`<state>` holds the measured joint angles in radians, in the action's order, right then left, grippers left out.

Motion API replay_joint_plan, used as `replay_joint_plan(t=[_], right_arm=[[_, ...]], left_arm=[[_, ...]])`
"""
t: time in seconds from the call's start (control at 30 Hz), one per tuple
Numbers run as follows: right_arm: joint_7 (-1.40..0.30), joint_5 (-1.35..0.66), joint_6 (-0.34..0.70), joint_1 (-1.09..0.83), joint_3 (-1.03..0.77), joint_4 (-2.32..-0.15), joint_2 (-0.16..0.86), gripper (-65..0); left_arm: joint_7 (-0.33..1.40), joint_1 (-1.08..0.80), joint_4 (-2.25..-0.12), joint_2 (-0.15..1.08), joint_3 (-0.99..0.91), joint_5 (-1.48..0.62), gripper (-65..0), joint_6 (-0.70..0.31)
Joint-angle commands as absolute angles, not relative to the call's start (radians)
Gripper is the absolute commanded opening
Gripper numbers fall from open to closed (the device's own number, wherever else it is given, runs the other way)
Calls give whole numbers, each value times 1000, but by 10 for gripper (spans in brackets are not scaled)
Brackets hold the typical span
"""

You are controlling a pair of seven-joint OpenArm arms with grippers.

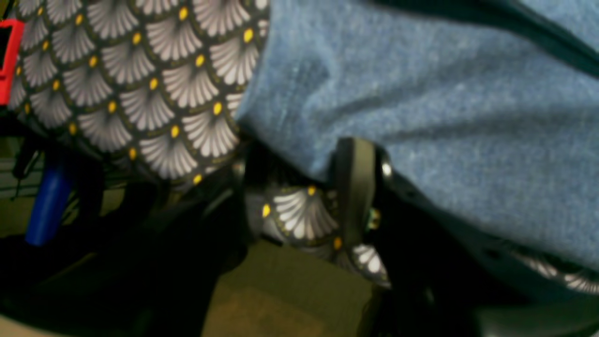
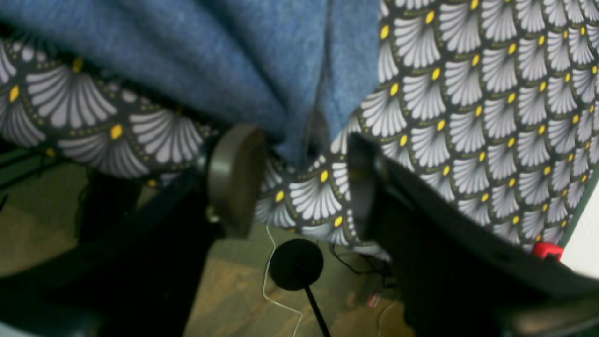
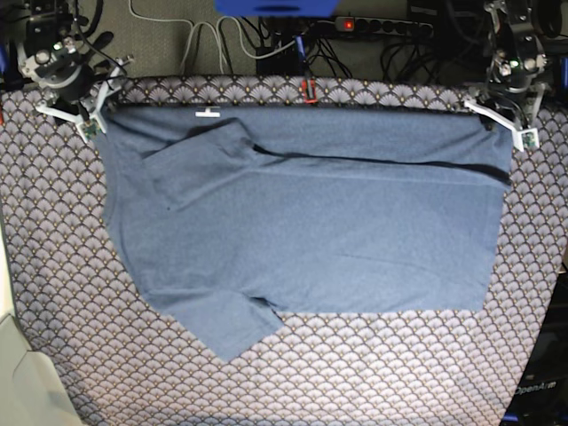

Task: Fold the T-shirt properly
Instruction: 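Grasp the folded edge with both grippers and drag it back toward the arms, then release the edge and move both grippers to the shirt's hem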

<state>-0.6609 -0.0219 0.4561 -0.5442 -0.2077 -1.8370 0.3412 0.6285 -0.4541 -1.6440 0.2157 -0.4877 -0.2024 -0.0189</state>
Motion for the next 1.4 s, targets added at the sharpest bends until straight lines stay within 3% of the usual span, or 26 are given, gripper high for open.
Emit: replay_joint_plan(t=[0.0,0.43,0.7,1.03,1.37], right_arm=[[-648,-18,452,-549,-222,-1853,358,-312],[-642,-16,452,-467,-343,-1888,361,-313],[-647,-16,452,-180,-269,-1830,394,-310],[-638,-16,452,311,27,-1366,409,-310],[-507,-16,452,553,50,-943,354,-309]], left_arm=[[610,-455,-1664,228,-496,-200,-406,-13],[608,-453,-1778,228,-628,-254,-403,-13],[619,-309,-1825,228,-668,-292,-403,-10],[621,-54,-1690,225,-536,-291,-402,-5],[608,183,-1365,229,-501,-291,-402,-8]])
